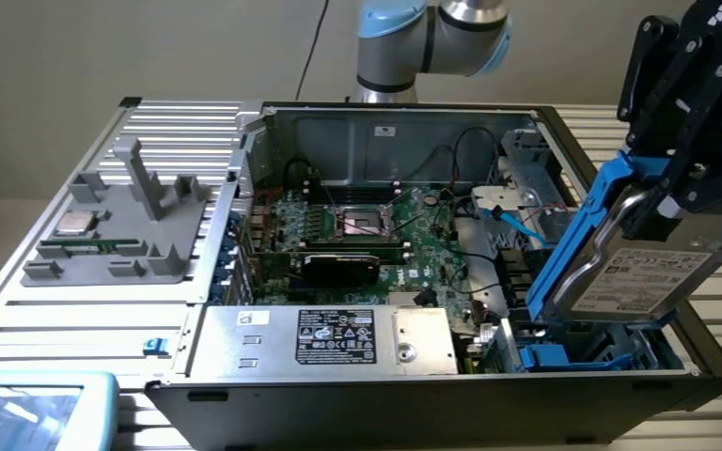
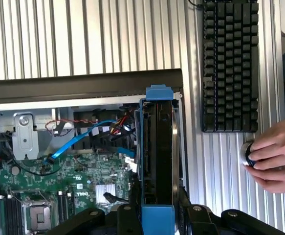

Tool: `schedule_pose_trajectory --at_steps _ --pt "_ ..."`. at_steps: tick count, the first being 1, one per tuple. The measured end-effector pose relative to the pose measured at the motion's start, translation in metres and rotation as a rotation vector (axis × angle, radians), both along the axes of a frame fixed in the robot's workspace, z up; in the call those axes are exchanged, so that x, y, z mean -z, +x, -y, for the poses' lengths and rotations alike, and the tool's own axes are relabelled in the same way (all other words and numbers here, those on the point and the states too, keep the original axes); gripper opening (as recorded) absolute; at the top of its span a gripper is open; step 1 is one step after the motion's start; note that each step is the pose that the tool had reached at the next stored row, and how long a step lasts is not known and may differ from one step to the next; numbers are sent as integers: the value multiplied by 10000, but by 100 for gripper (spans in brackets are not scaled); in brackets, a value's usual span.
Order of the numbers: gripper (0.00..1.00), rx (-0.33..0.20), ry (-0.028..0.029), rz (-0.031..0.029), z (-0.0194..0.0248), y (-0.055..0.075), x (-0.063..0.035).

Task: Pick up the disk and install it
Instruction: 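Pick up the disk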

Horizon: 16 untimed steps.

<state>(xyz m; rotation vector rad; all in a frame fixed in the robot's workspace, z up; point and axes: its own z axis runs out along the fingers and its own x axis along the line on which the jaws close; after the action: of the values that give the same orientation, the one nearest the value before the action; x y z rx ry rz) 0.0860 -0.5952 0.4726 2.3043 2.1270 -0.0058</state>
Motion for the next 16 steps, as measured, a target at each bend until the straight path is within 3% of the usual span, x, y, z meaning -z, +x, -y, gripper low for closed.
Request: schedule_pose_trajectory --at_steps 16 --pt "37 1 -4 0 0 2 23"
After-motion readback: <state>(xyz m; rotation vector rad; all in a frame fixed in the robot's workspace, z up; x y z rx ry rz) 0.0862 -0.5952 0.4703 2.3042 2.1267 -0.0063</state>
